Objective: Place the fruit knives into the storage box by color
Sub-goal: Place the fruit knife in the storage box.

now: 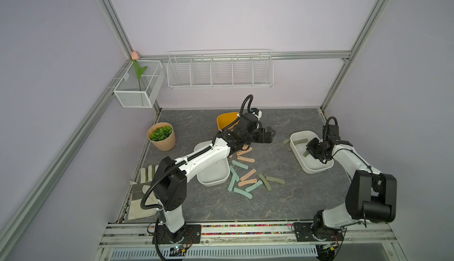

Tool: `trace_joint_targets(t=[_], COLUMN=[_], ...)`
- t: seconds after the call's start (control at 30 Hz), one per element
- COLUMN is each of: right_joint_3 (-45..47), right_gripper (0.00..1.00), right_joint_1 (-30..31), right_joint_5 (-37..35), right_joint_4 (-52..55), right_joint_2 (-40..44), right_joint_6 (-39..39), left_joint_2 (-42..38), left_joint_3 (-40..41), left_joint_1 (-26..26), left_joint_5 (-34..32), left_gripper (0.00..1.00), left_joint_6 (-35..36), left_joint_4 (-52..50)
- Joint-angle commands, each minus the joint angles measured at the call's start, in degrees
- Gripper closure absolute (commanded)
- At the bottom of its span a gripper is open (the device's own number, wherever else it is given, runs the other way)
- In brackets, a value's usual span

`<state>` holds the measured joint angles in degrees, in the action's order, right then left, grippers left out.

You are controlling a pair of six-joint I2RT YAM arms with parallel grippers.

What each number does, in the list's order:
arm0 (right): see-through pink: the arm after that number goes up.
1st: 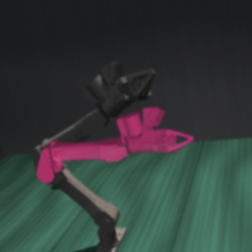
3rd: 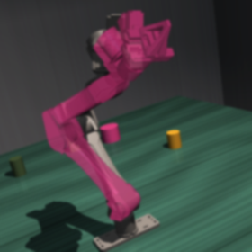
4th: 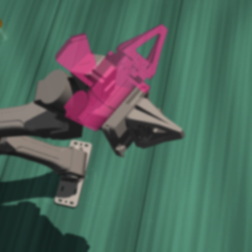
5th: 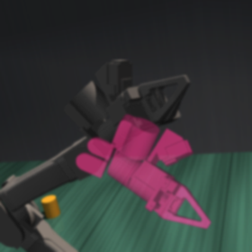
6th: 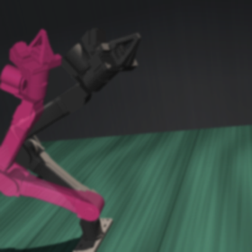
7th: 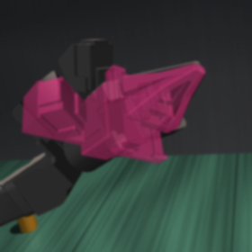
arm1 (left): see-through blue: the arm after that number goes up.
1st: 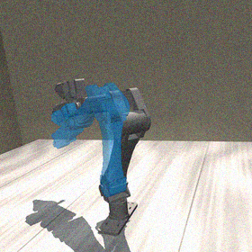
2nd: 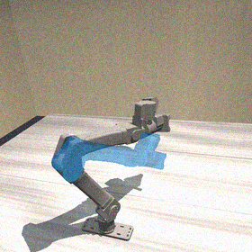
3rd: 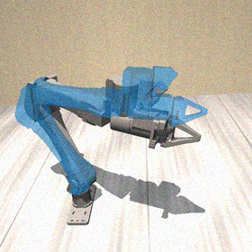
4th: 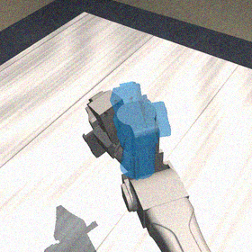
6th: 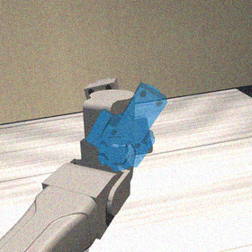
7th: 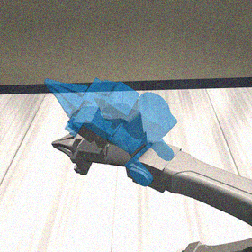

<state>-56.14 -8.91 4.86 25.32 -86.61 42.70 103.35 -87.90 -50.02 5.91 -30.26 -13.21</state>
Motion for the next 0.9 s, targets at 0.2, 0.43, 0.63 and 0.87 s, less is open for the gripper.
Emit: trace_joint_targets(t=[0.2, 0.43, 0.63, 0.87], right_joint_3=[-1.4, -4.44, -5.85, -6.26], right_gripper=[0.72, 0.72, 0.71, 0.71], right_joint_1=[-1.31, -1.39, -1.38, -1.43], right_joint_5=[1.99, 2.16, 3.03, 3.65], right_joint_4=[-5.06, -6.23, -8.06, -9.74], right_joint_2=[-6.74, -11.25, -14.86, -17.43], right_joint_6=[7.13, 9.39, 11.97, 13.9], left_joint_2=[3.37, 3.82, 3.97, 4.48], left_joint_3=[-4.13, -4.64, -4.86, -5.7], left_joint_1=[-1.3, -1.29, -1.31, -1.23], left_joint_5=[1.22, 1.18, 1.13, 1.03], left_gripper=[0.01, 0.01, 0.01, 0.01], left_joint_6=[-0.69, -0.25, 0.29, 0.91], left_joint_4=[-0.75, -1.1, -1.6, -2.38])
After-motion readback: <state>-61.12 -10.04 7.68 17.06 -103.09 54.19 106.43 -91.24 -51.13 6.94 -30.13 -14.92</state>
